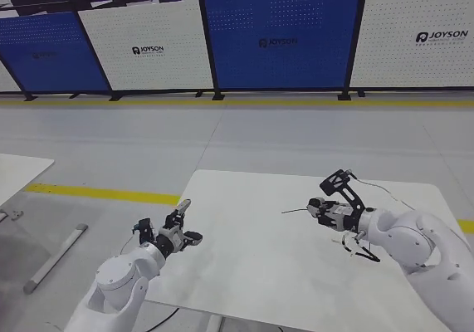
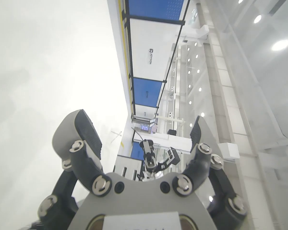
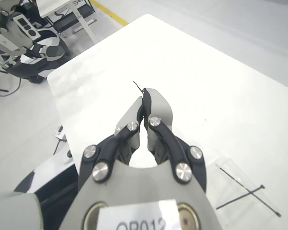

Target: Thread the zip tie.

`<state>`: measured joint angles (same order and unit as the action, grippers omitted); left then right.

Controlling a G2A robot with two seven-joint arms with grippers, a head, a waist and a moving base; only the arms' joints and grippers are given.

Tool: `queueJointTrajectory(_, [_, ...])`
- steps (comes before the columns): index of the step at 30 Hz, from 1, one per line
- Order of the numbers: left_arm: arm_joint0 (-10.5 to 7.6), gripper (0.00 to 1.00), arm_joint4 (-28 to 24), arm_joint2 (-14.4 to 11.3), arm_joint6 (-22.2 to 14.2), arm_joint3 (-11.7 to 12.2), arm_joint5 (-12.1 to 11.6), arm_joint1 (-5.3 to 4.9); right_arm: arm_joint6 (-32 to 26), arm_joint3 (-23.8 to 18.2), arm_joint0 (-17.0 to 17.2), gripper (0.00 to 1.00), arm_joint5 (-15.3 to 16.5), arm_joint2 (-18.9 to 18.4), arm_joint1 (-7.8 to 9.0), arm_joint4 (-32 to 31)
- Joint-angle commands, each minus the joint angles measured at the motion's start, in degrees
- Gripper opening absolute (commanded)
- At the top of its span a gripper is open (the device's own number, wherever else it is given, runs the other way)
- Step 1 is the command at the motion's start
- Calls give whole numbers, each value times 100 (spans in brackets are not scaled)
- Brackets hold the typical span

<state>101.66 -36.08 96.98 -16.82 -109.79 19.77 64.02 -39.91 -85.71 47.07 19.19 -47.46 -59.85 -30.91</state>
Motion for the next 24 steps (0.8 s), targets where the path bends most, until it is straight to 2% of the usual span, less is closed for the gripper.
queueJointTrajectory(1, [69,100,-178,1,-251,-80,-29,-95,25,-101,8,0,29,16,6,-162])
queueJointTrajectory(4, [147,100,-476,-137,-603,-70,-29,-273,42,-185,2,0,29,58,21,-318])
queueJointTrajectory(6, [116,100,-758,-305,-794,-15,-29,-452,79,-141,-13,0,29,56,22,-336])
queueJointTrajectory(21, [116,100,-758,-305,-794,-15,-29,-452,79,-141,-13,0,29,56,22,-336])
queueJointTrajectory(24, [116,100,-758,-305,-794,-15,-29,-452,276,-217,-13,0,29,6,25,-585])
